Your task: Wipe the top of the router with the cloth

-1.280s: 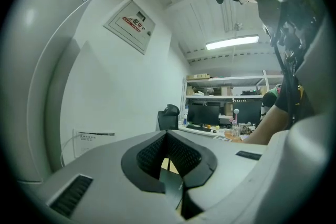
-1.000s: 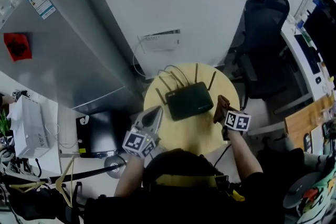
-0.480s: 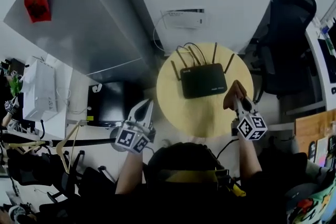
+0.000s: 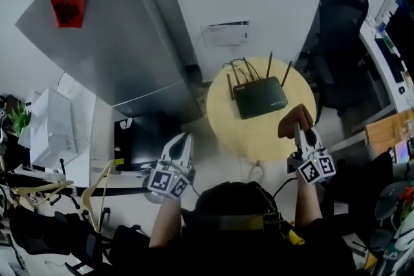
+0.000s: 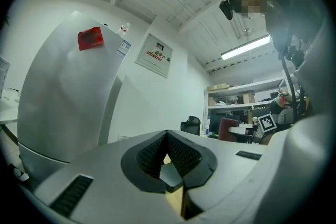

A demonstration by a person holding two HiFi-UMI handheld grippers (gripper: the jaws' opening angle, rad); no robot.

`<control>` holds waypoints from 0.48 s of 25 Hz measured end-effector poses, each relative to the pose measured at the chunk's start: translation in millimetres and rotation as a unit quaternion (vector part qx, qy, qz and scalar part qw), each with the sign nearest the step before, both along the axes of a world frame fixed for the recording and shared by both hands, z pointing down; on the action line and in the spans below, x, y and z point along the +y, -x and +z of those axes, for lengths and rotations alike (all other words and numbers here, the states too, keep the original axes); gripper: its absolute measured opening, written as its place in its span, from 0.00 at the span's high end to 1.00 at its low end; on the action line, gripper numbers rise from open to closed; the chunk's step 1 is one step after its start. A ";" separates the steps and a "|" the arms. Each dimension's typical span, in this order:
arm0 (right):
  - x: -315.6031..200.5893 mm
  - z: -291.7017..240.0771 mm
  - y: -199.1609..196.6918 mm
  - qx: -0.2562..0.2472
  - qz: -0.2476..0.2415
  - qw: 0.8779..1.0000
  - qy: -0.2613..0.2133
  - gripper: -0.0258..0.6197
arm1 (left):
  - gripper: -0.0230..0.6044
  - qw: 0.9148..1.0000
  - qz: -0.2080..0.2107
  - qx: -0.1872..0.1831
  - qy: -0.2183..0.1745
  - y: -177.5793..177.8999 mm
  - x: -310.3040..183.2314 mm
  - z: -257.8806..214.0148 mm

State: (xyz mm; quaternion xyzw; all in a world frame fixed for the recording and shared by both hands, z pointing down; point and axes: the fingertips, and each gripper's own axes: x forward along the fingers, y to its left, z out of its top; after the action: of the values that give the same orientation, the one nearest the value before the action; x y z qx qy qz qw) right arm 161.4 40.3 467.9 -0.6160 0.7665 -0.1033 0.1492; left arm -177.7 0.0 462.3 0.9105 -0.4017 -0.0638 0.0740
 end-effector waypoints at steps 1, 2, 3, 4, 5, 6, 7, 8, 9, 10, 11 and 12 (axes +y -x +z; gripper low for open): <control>8.9 -4.4 12.2 0.006 0.001 1.000 -0.003 0.86 | 0.97 1.000 0.005 0.001 -0.004 7.9 6.1 -1.9; 17.8 -7.4 24.5 0.013 0.001 1.000 -0.005 0.86 | 0.97 1.000 0.010 0.001 -0.009 15.5 12.4 -3.4; 27.1 -9.2 36.7 0.018 0.002 1.000 -0.006 0.86 | 0.97 1.000 0.016 0.001 -0.012 22.9 18.4 -4.5; 36.7 -9.8 48.5 0.021 0.005 1.000 -0.008 0.86 | 0.97 1.000 0.021 0.000 -0.015 30.5 24.1 -4.9; 46.7 -9.6 59.9 0.022 0.009 1.000 -0.009 0.86 | 0.97 1.000 0.026 -0.001 -0.016 38.2 29.8 -4.4; 56.9 -8.9 70.4 0.023 0.014 1.000 -0.010 0.86 | 0.97 0.999 0.030 0.000 -0.015 45.5 35.5 -3.1; 67.1 -7.8 79.4 0.025 0.020 0.999 -0.010 0.86 | 0.97 0.999 0.034 0.000 -0.014 51.8 41.1 -1.3; 77.1 -6.3 86.4 0.027 0.026 0.999 -0.009 0.86 | 0.97 0.999 0.038 0.000 -0.012 56.5 46.5 0.8; 86.4 -4.6 91.2 0.029 0.033 0.999 -0.008 0.87 | 0.97 0.999 0.042 0.000 -0.010 59.4 51.2 2.8; 94.6 -2.8 93.9 0.031 0.039 0.999 -0.006 0.86 | 0.97 0.999 0.046 -0.001 -0.009 60.4 55.1 4.3; 101.5 -1.2 95.2 0.034 0.044 0.998 -0.004 0.87 | 0.97 0.999 0.050 -0.003 -0.007 59.7 58.3 5.0; 107.7 -0.1 95.5 0.037 0.048 0.998 -0.001 0.87 | 0.97 0.999 0.053 -0.004 -0.007 57.7 61.6 4.4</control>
State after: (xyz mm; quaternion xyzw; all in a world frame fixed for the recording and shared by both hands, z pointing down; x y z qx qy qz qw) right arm 66.0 148.0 467.8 -0.6553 0.7412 -0.0723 0.1262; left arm -235.5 61.6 466.8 0.9314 -0.3524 -0.0594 0.0694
